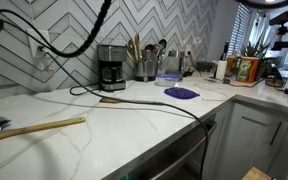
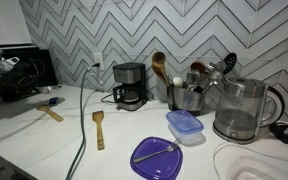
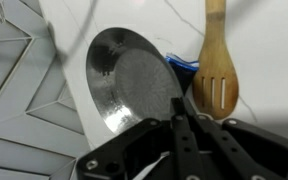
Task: Place the silver bowl in front of the wooden spoon
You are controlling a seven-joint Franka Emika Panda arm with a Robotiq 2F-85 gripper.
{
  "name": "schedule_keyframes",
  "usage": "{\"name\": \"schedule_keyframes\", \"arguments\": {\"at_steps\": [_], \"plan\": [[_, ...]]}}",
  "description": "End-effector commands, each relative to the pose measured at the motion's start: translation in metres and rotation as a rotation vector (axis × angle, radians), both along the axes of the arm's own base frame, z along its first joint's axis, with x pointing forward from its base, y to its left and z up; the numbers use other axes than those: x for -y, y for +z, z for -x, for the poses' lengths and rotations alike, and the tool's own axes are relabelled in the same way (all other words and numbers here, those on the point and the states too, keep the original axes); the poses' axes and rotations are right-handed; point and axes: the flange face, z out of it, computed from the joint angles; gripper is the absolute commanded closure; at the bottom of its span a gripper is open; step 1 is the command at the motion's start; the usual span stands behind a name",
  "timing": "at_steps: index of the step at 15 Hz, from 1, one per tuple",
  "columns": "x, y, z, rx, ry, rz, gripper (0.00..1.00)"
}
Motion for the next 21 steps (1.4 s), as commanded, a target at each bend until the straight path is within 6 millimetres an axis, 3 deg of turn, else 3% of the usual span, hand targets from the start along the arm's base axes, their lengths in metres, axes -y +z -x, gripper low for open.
{"name": "schedule_keyframes", "arguments": {"at_steps": [1, 5, 11, 12, 13, 16, 21], "plan": [[0.006, 0.015, 0.046, -0.065, 0.178, 0.025, 0.99], [0.015, 0.032, 0.087, -0.146, 0.375, 0.03, 0.99], [0.052, 0.06, 0.125, -0.284, 0.539, -0.034, 0.99], [0.061, 0.065, 0.129, -0.31, 0.536, -0.046, 0.99], [0.035, 0.059, 0.113, -0.289, 0.524, -0.045, 0.97], [0.05, 0.068, 0.123, -0.297, 0.528, -0.057, 0.97], [0.053, 0.065, 0.124, -0.302, 0.524, -0.051, 0.99]]}}
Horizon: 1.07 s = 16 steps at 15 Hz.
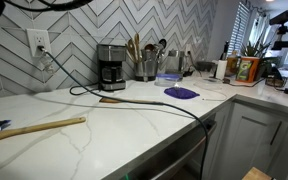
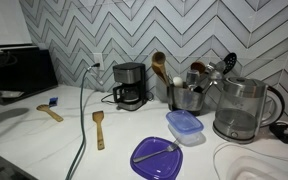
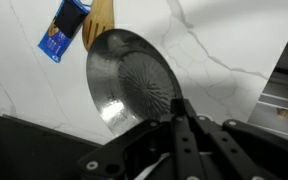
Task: Place the silver bowl in front of the wooden spoon
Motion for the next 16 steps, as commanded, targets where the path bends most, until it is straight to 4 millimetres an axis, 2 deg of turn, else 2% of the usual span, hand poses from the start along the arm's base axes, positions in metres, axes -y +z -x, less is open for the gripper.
{"name": "schedule_keyframes", "arguments": {"at_steps": [1, 5, 9, 16], "plan": [[-0.002, -0.004, -0.001, 0.001, 0.0, 0.006, 0.99], [-0.009, -0.018, 0.012, -0.01, -0.057, 0.016, 0.99], [-0.011, -0.029, 0.029, 0.045, -0.227, 0.033, 0.99], [0.007, -0.064, 0.037, 0.106, -0.612, 0.117, 0.99]]}}
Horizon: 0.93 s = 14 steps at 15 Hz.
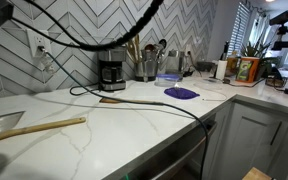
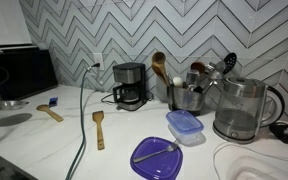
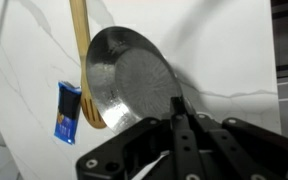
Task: Place the silver bowl in front of the wooden spoon
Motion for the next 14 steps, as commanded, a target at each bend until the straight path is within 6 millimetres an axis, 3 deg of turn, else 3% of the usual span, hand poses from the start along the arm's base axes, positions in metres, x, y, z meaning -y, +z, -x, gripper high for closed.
{"name": "schedule_keyframes", "arguments": {"at_steps": [1, 8, 14], "plan": [[0.011, -0.019, 0.005, 0.029, -0.184, 0.037, 0.99], [0.013, -0.055, 0.004, 0.012, -0.38, 0.074, 0.99], [0.015, -0.073, -0.002, 0.089, -0.414, 0.059, 0.99]]}}
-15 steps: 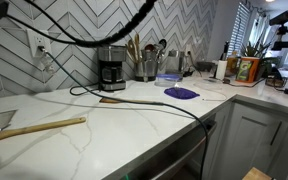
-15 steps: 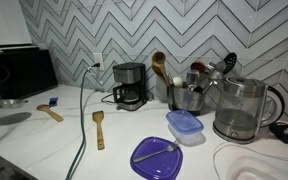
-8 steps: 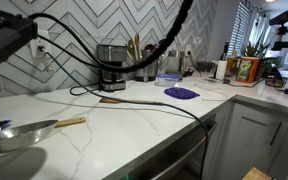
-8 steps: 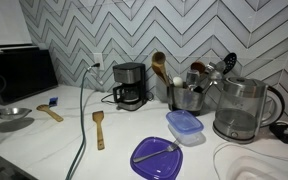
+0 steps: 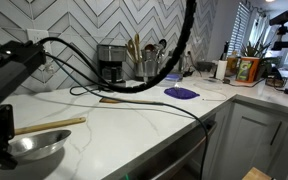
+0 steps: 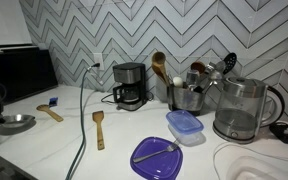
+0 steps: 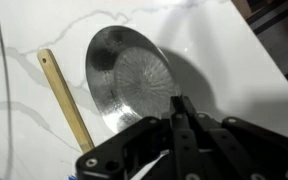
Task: Place the silver bowl in front of the wooden spoon
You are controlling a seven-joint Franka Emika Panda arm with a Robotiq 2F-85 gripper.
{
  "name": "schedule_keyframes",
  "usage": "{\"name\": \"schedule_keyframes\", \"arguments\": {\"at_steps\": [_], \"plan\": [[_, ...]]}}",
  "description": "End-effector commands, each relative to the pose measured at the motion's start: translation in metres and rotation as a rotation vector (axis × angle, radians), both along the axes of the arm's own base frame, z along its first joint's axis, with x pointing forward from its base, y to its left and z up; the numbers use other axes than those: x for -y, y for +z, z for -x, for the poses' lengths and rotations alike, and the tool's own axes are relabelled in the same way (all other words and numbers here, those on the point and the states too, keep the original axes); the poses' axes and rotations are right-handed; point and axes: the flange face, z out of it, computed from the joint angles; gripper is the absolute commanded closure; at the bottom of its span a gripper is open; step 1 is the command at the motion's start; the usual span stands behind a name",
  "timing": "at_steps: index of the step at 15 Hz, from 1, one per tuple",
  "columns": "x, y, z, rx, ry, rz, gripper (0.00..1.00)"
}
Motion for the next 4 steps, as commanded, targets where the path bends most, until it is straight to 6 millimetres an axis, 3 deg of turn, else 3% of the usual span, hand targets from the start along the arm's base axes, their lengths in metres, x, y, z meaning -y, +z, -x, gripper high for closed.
{"name": "schedule_keyframes", "arguments": {"at_steps": [1, 4], "plan": [[0.0021, -0.0078, 0.002, 0.089, -0.01, 0.013, 0.99], [0.0031, -0.0139, 0.0005, 0.122, -0.027, 0.011, 0.99]]}}
